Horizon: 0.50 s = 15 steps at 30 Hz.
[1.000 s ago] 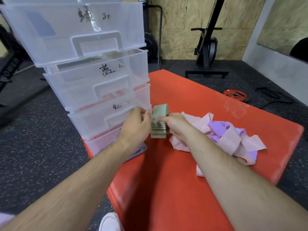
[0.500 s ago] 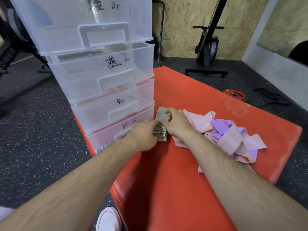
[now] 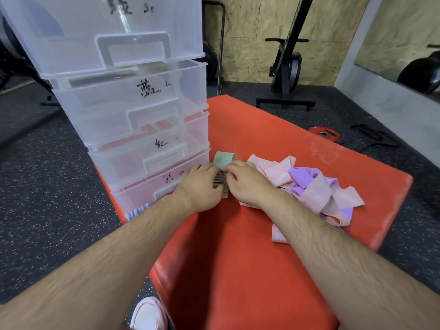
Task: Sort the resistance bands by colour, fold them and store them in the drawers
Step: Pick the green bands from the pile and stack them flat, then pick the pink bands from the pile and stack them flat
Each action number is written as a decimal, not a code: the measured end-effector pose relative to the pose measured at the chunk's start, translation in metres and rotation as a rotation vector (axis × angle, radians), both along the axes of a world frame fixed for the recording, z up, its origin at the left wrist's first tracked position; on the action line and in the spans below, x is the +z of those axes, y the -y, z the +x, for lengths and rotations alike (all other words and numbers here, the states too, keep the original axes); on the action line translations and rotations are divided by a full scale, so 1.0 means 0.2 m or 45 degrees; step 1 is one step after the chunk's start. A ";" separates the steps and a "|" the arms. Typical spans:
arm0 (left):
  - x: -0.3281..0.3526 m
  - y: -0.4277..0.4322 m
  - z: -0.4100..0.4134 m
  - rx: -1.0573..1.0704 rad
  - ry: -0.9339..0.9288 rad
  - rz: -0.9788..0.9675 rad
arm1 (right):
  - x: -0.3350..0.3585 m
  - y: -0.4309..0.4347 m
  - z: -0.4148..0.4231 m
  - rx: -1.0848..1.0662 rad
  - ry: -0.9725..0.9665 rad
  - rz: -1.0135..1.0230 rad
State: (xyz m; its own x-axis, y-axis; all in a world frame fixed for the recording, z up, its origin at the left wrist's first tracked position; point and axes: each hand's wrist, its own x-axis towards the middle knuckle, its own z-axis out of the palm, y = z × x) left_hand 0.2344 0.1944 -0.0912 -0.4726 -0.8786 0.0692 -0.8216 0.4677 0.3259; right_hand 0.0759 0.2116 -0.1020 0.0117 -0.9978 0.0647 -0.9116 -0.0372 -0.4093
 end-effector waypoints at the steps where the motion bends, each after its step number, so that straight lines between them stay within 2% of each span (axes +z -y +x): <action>1: 0.00 0.00 0.00 0.004 0.009 -0.008 | 0.01 -0.01 -0.01 0.005 0.004 -0.007; 15: 0.00 -0.02 -0.03 -0.021 0.078 -0.073 | 0.06 -0.10 -0.06 0.050 0.013 -0.024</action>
State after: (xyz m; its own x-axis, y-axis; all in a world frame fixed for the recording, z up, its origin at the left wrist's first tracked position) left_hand 0.2275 0.1985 -0.0915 -0.4918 -0.8661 0.0899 -0.8312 0.4977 0.2478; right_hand 0.0643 0.2315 -0.0898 0.0498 -0.9952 0.0840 -0.9052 -0.0805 -0.4173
